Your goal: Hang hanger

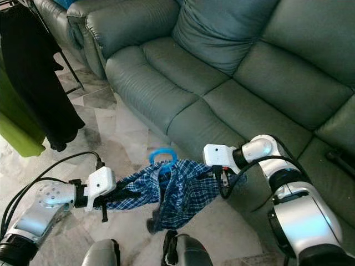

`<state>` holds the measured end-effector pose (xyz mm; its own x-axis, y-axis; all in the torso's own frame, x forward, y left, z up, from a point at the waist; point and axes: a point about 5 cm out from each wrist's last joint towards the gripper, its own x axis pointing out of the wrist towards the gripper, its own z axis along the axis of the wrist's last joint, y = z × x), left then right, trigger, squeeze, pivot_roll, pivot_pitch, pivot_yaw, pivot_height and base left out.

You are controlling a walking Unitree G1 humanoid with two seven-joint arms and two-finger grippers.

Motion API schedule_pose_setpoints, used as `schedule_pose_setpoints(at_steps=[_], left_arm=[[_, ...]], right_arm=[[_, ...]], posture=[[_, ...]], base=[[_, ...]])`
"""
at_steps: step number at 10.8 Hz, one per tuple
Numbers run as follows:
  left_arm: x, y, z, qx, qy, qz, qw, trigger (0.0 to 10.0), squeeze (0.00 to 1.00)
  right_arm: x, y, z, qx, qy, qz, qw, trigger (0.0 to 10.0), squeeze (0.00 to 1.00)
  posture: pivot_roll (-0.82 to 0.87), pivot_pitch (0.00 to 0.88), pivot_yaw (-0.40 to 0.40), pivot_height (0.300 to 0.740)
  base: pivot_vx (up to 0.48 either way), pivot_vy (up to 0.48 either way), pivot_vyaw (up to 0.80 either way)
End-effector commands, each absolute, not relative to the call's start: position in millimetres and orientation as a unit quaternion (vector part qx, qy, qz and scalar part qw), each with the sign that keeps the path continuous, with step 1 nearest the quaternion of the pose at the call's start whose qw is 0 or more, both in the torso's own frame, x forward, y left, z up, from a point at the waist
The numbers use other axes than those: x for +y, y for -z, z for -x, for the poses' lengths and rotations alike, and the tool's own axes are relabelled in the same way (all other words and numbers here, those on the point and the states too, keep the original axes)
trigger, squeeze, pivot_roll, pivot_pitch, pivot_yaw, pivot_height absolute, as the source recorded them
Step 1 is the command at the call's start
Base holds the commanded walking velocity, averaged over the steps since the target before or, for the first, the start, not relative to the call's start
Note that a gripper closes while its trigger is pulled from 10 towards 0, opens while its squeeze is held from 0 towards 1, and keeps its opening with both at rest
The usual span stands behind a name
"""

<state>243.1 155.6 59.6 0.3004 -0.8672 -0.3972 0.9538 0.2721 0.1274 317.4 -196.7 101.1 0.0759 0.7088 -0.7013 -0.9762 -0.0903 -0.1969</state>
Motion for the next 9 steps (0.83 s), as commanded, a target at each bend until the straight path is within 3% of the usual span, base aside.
schedule_pose_setpoints(at_steps=[1,4,5,6,8,9], left_arm=[[153.6,-56.6,-239.6,0.127,0.587,-0.173,0.781,0.0,0.00],[155.3,-56.3,-247.2,0.114,0.566,-0.191,0.793,0.0,0.00],[156.9,-52.4,-248.8,0.124,0.559,-0.204,0.794,0.5,0.00],[160.8,-47.3,-252.8,0.132,0.531,-0.222,0.807,10.0,1.00],[162.2,-40.8,-256.6,0.135,0.503,-0.240,0.819,10.0,1.00],[164.2,-35.8,-256.5,0.133,0.500,-0.293,0.804,10.0,1.00]], right_arm=[[-201.6,-101.9,-316.2,0.194,-0.651,0.329,0.657,0.0,0.00],[-206.6,-100.4,-311.7,0.202,-0.661,0.304,0.656,0.0,0.00],[-204.8,-98.7,-309.2,0.200,-0.670,0.274,0.660,0.0,0.00],[-204.0,-97.0,-307.9,0.200,-0.670,0.253,0.668,0.0,0.00],[-201.9,-79.4,-304.7,0.192,-0.615,0.241,0.726,0.0,0.00],[-199.7,-61.1,-295.2,0.209,-0.599,0.247,0.732,0.0,0.00]], posture=[[0.03,0.153,-0.098,0.740],[0.02,0.155,-0.097,0.740],[0.03,0.157,-0.097,0.740],[0.03,0.153,-0.096,0.740],[0.04,0.137,-0.116,0.740],[0.05,0.122,-0.114,0.740]], base=[[0.000,0.000,0.00],[0.000,0.000,0.00],[0.000,0.000,0.00],[0.000,0.000,0.00],[0.000,0.000,0.00],[0.000,0.000,0.00]])
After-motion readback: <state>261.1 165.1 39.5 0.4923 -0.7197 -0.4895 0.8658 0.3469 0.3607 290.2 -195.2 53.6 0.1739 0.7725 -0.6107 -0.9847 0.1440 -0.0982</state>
